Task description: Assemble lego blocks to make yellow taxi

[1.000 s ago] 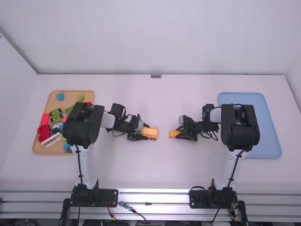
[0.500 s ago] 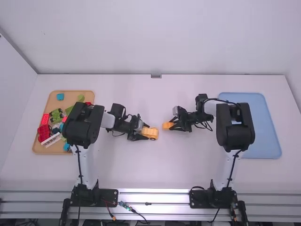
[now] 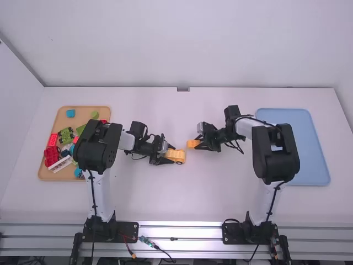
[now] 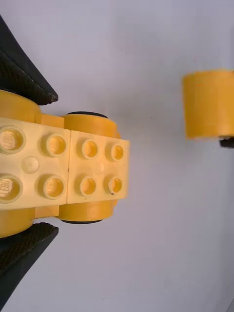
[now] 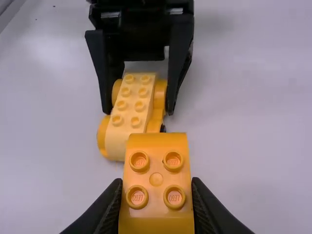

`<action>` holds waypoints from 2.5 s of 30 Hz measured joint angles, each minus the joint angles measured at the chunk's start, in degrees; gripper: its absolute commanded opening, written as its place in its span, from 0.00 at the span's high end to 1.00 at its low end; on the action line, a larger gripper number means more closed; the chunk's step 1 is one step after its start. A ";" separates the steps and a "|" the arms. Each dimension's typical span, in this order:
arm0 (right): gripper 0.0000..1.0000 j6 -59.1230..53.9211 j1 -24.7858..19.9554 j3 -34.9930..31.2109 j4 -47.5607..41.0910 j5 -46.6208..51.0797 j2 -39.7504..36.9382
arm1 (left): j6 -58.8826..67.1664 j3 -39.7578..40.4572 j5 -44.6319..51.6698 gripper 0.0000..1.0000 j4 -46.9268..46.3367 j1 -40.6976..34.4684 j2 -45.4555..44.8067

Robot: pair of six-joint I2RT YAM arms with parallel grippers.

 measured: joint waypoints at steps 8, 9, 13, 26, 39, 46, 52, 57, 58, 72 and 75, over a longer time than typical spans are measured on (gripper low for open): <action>0.86 10.21 3.85 -9.70 15.15 2.73 -7.52 | -2.62 0.00 -0.50 0.59 1.92 0.00 0.00; 0.86 10.73 4.09 -10.43 16.13 2.71 -7.56 | -2.75 0.00 -0.50 0.59 1.97 0.02 0.00; 0.85 14.62 5.07 -13.16 20.04 2.75 -7.56 | -2.97 -0.02 -0.48 0.60 1.86 0.00 -0.02; 0.87 20.17 8.11 -13.20 22.23 2.73 -7.56 | -2.80 0.00 -1.27 0.69 2.10 -0.24 -0.11; 0.88 21.79 8.85 -13.20 25.46 2.73 -7.56 | -11.45 -2.71 -3.17 0.67 13.46 -1.03 -0.35; 0.91 23.02 8.90 -13.20 28.00 2.73 -6.86 | -14.21 -5.05 -4.15 0.67 17.55 -1.03 -1.09; 0.96 23.56 9.42 -13.18 30.05 2.73 -5.11 | -14.36 -5.07 -4.31 0.68 17.40 -1.01 -1.20; 0.96 23.63 9.40 -13.05 29.07 2.73 -3.30 | -13.49 -4.76 -5.33 0.69 14.60 -1.03 -2.08; 0.97 23.63 9.42 -12.94 28.52 2.75 -3.21 | -13.46 -4.70 -5.46 0.69 14.34 -1.03 -2.12; 1.00 23.65 11.65 -10.80 28.33 3.98 -3.10 | -13.22 -5.22 -5.70 0.70 15.10 -1.03 -2.32; 1.00 23.63 11.65 -10.80 29.44 3.98 -3.10 | -13.29 -5.42 -5.64 0.70 15.34 -1.03 -2.34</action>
